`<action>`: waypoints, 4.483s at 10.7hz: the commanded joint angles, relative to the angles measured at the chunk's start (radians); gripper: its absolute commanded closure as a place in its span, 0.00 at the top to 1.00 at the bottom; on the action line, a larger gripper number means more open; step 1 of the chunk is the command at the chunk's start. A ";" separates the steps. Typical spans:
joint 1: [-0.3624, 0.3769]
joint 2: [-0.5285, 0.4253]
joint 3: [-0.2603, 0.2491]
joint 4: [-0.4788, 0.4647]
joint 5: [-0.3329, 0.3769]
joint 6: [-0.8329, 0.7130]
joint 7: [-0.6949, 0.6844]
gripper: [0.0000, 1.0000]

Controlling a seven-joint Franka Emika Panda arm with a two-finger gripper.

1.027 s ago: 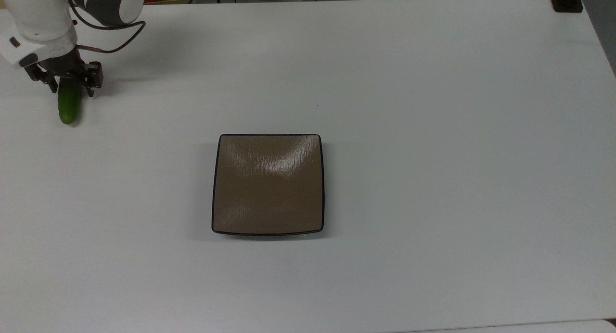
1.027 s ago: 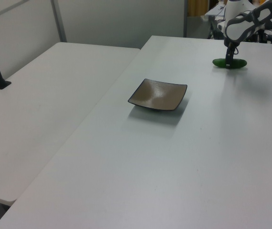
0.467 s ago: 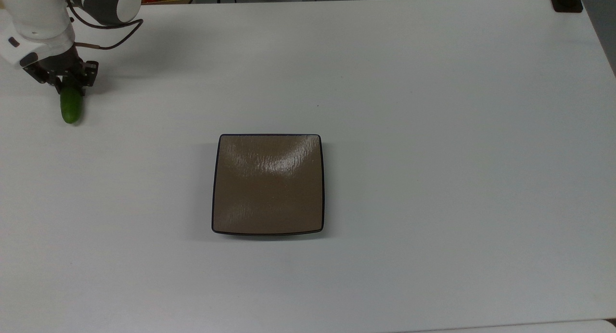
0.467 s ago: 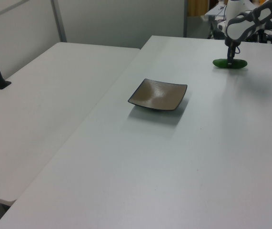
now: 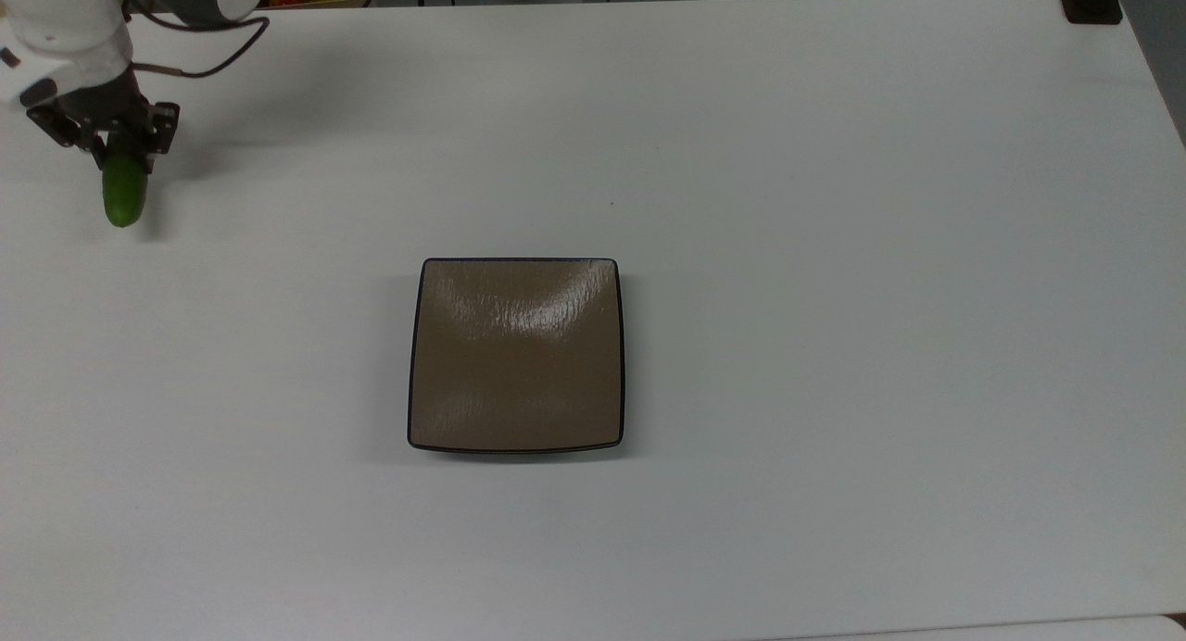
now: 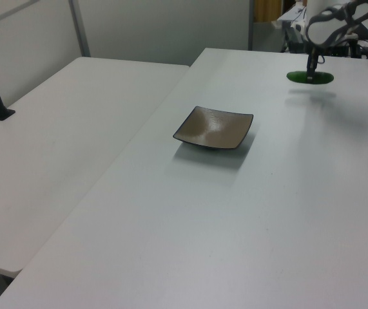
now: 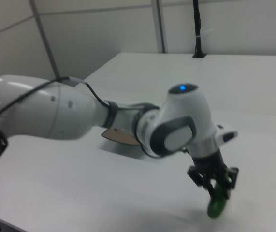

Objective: Cucumber placed on a ceramic plate

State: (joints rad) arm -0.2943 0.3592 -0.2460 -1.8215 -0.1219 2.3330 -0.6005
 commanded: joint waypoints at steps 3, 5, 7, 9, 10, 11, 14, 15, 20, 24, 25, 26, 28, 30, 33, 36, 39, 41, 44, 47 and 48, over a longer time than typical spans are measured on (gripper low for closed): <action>0.122 -0.273 0.007 -0.016 0.096 -0.298 -0.001 0.17; 0.170 -0.354 0.008 -0.016 0.143 -0.388 -0.002 0.17; 0.220 -0.396 0.007 -0.007 0.194 -0.457 0.001 0.18; 0.269 -0.396 0.008 0.025 0.218 -0.514 0.017 0.18; 0.288 -0.394 0.022 0.027 0.228 -0.512 0.045 0.18; 0.299 -0.385 0.051 0.037 0.241 -0.506 0.094 0.18; 0.306 -0.298 0.129 0.124 0.298 -0.489 0.224 0.18; 0.310 -0.260 0.146 0.157 0.309 -0.451 0.269 0.18; 0.317 -0.122 0.244 0.160 0.311 -0.114 0.407 0.18; 0.368 0.029 0.249 0.157 0.301 0.125 0.433 0.18; 0.379 0.052 0.249 0.154 0.301 0.167 0.432 0.18; 0.379 0.073 0.249 0.154 0.306 0.190 0.433 0.18; 0.386 0.115 0.249 0.154 0.294 0.230 0.432 0.21; 0.389 0.141 0.249 0.154 0.289 0.255 0.432 0.26; 0.389 0.141 0.249 0.154 0.289 0.255 0.426 0.76; 0.388 0.127 0.249 0.149 0.289 0.246 0.427 1.00; 0.380 0.031 0.249 0.122 0.292 0.180 0.430 1.00; 0.368 -0.066 0.249 0.126 0.291 0.015 0.430 1.00; 0.339 -0.239 0.248 0.133 0.291 -0.289 0.433 1.00; 0.300 -0.393 0.238 0.133 0.294 -0.525 0.528 1.00; 0.300 -0.428 0.235 0.133 0.292 -0.576 0.571 1.00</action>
State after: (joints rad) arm 0.0062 0.0246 -0.0041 -1.6566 0.1731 1.8632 -0.1263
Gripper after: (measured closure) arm 0.000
